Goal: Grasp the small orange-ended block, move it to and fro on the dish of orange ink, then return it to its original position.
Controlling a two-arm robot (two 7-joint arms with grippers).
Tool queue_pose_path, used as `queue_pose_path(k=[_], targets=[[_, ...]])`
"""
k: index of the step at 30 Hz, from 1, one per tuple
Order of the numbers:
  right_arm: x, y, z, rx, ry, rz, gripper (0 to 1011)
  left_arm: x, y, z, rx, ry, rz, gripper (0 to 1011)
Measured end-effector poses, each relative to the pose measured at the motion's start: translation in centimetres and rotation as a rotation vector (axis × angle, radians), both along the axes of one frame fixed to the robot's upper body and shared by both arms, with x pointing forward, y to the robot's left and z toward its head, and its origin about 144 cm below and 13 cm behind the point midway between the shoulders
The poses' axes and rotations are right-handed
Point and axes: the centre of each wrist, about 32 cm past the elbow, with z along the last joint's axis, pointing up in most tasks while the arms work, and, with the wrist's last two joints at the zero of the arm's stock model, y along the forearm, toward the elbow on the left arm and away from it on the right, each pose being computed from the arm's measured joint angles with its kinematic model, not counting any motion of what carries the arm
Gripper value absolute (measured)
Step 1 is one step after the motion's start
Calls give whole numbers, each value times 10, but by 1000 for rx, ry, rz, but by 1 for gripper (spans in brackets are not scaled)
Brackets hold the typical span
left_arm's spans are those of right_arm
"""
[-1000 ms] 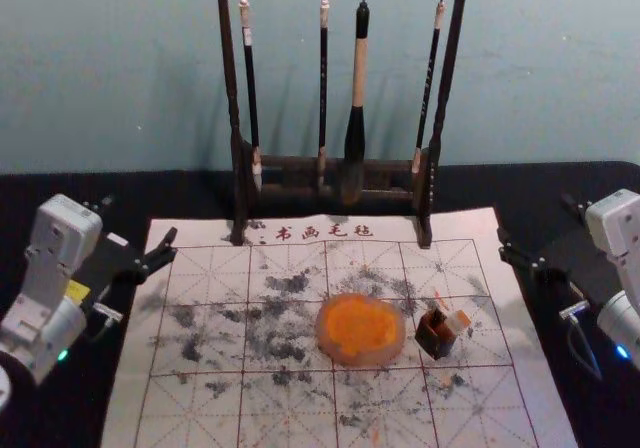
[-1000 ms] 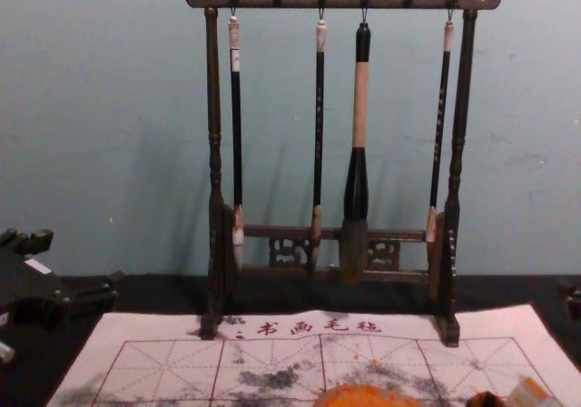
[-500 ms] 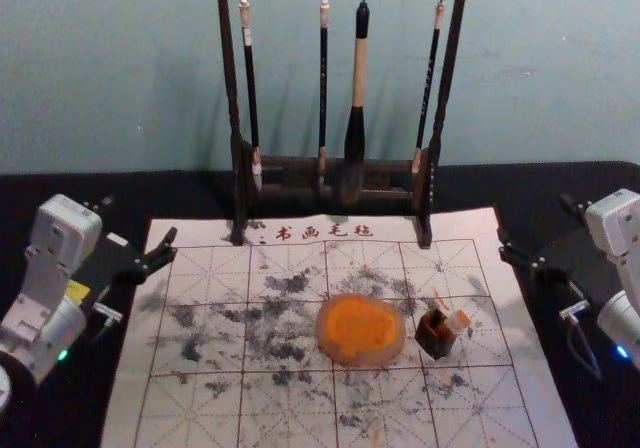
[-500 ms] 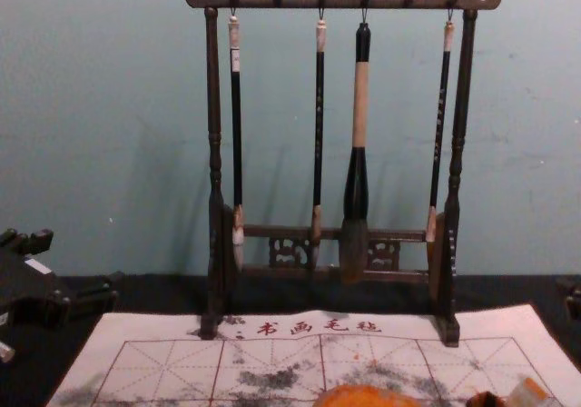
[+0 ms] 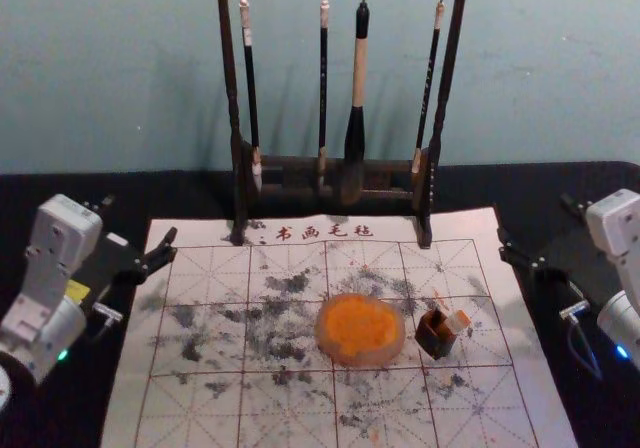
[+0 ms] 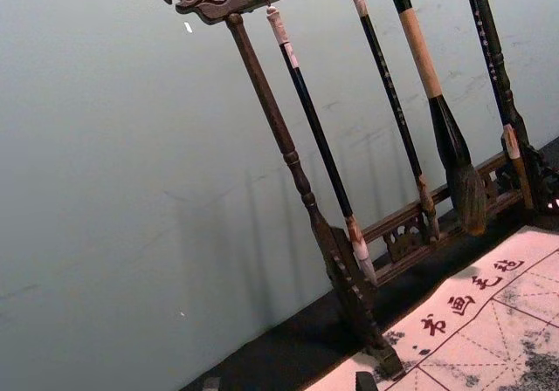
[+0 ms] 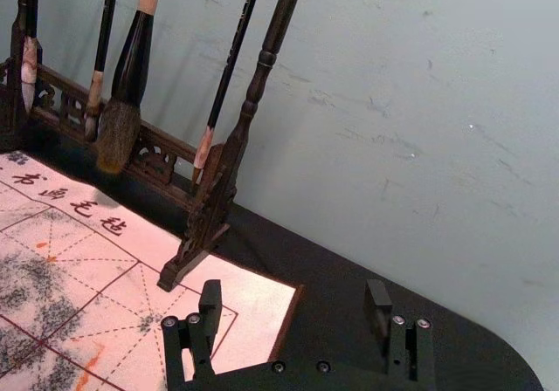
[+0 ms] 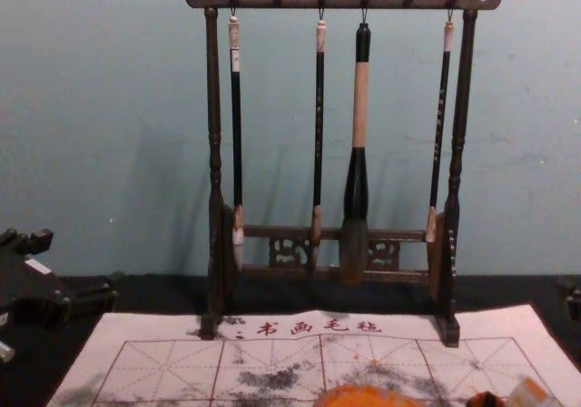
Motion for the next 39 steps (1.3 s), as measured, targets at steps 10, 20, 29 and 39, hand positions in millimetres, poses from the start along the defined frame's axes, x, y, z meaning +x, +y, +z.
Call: queue_pose_path(k=[10,20,29,39], targets=[[0,0,0,0,0,0,1002,0,0,0,0,0,0,1002],[-3,-3,6,3,-1,18,1002,0,0,0,0,0,0,1001],[-22,-6,21,82,31,88,1002,0,0,0,0,0,0,1001],[-52,1,29,164,130,263,1002,0,0,0,0,0,0,1001]])
